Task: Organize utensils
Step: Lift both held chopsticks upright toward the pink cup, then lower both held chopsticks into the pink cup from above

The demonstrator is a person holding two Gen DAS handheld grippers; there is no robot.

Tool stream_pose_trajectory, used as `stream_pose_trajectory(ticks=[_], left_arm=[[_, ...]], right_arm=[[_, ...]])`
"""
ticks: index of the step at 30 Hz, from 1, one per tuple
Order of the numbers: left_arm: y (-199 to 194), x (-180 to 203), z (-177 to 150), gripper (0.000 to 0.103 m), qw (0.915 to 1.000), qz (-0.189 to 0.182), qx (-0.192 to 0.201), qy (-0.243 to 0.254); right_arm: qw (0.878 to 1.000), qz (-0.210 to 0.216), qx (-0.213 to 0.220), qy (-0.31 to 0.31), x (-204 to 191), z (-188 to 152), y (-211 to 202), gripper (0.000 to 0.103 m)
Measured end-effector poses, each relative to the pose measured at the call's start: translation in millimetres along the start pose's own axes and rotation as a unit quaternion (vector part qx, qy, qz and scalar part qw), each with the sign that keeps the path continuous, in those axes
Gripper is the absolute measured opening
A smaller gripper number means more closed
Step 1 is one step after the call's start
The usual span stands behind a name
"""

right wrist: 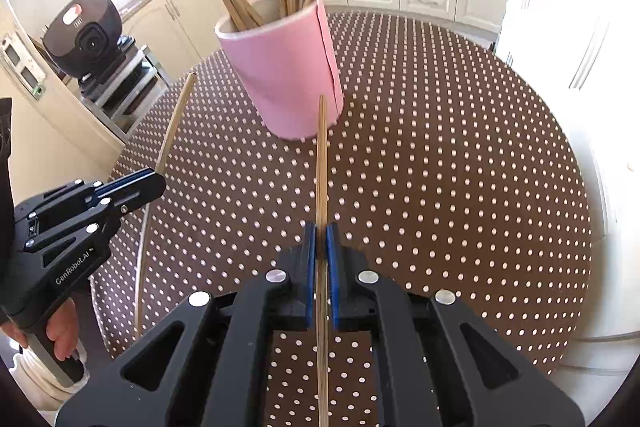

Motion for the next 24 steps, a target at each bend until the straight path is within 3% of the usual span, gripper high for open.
stream_pose_trajectory(ticks=[15, 24], left_arm=[[-29.0, 4.8, 27.6, 0.006, 0.9974, 0.001, 0.067, -0.026], [-46.3, 9.8, 53.7, 0.006, 0.9943, -0.007, 0.103, -0.025]], right_arm=[[0.992, 0.010, 0.121, 0.014, -3.9, 47.7, -73.1, 0.005], [0.986, 0.016, 0.163, 0.014, -10.4, 72.3, -93.5, 0.004]])
Point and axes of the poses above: each gripper's, at about its wrist camera, not at the fingertips, and y roughly the way its jaws point, x to its right, z to its top, the point moved 7 cm from there along y, roughly the way its jaws point
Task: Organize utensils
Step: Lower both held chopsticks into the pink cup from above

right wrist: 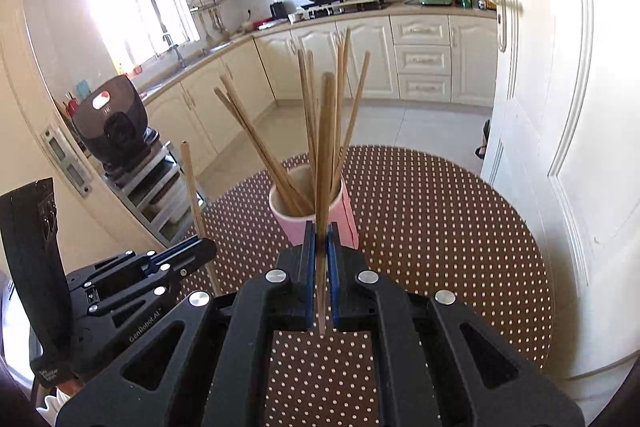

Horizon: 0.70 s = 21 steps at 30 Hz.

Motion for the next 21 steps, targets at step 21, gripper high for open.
stream_pose_trajectory(ticks=[21], left_arm=[[-41.9, -1.7, 75.8, 0.007, 0.9971, 0.011, 0.073, -0.017]], right_arm=[[0.997, 0.006, 0.074, 0.004, -8.2, 63.3, -36.4, 0.004]])
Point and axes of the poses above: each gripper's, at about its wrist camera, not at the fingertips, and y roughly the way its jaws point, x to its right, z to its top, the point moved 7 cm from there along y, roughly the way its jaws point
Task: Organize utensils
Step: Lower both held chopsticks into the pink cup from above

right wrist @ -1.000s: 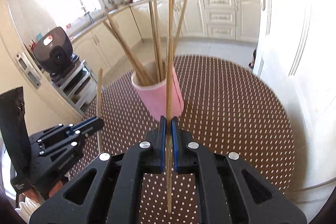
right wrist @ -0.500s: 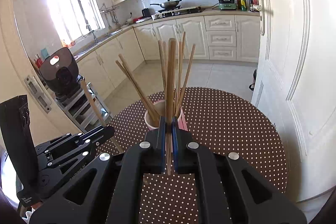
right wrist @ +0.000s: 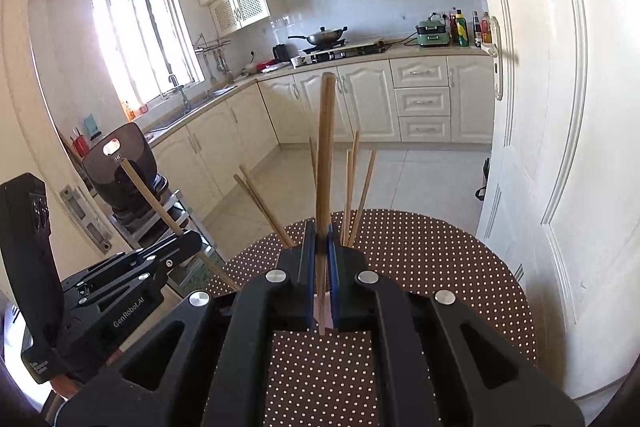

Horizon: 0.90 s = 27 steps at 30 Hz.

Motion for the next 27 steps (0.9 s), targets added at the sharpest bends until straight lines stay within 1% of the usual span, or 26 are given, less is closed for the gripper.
stream_pose_trajectory(ticks=[2, 4, 8, 12, 14, 18, 22, 27], left_arm=[[-6.0, -0.4, 9.1, 0.007, 0.9999, -0.007, 0.005, -0.007], [-16.6, -2.1, 21.1, 0.007, 0.9996, -0.011, 0.023, -0.012], [-31.0, -0.7, 40.5, 0.007, 0.9987, -0.015, 0.048, -0.013], [-36.8, 1.3, 53.4, 0.007, 0.9976, -0.017, 0.065, -0.015], [-33.9, 3.1, 58.0, 0.007, 0.9976, -0.020, 0.064, -0.018], [-25.9, 2.4, 61.1, 0.007, 0.9976, -0.021, 0.062, -0.024], [-11.7, 2.0, 60.5, 0.007, 0.9979, -0.020, 0.057, -0.025], [13.9, 2.6, 51.6, 0.007, 0.9988, -0.020, 0.038, -0.022]], right_arm=[[1.000, 0.001, 0.005, -0.003, 1.3, 5.6, -1.5, 0.005], [1.000, -0.006, 0.014, -0.003, 3.0, 12.3, -5.7, 0.005], [1.000, -0.004, 0.027, -0.006, 1.0, 24.1, -11.4, 0.005], [0.999, -0.001, 0.040, -0.013, -2.9, 34.2, -14.6, 0.005], [0.999, 0.003, 0.045, -0.014, -4.7, 37.0, -15.2, 0.004], [0.998, -0.003, 0.062, -0.027, -8.8, 41.1, -13.3, 0.004], [0.998, -0.004, 0.062, -0.028, -7.3, 41.0, 0.7, 0.004], [0.999, 0.002, 0.034, -0.020, 0.9, 30.8, 33.4, 0.004]])
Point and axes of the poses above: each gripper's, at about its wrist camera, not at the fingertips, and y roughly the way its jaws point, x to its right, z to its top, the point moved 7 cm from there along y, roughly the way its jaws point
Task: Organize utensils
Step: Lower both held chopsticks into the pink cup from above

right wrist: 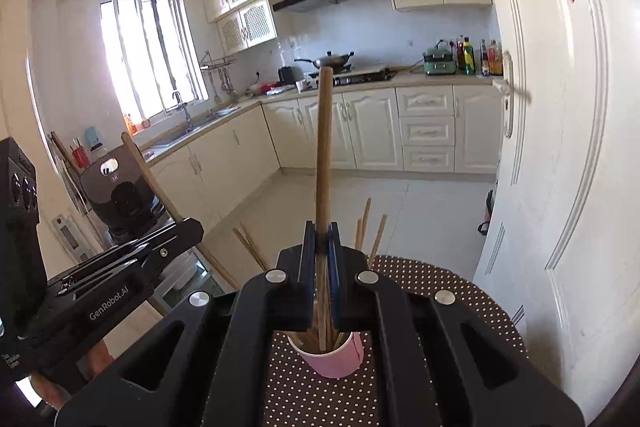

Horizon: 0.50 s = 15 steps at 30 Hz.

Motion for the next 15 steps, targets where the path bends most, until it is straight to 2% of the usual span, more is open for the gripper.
stream_pose_trajectory(ticks=[7, 15], left_arm=[[40.1, -11.5, -24.0, 0.007, 0.9991, 0.008, -0.040, -0.005], [68.2, -14.8, -46.4, 0.007, 0.9976, 0.006, -0.069, -0.003]], right_arm=[[0.999, 0.002, -0.044, 0.012, 7.4, -21.9, 39.0, 0.004], [0.997, -0.007, -0.083, 0.001, 2.4, -48.3, 64.2, 0.004]])
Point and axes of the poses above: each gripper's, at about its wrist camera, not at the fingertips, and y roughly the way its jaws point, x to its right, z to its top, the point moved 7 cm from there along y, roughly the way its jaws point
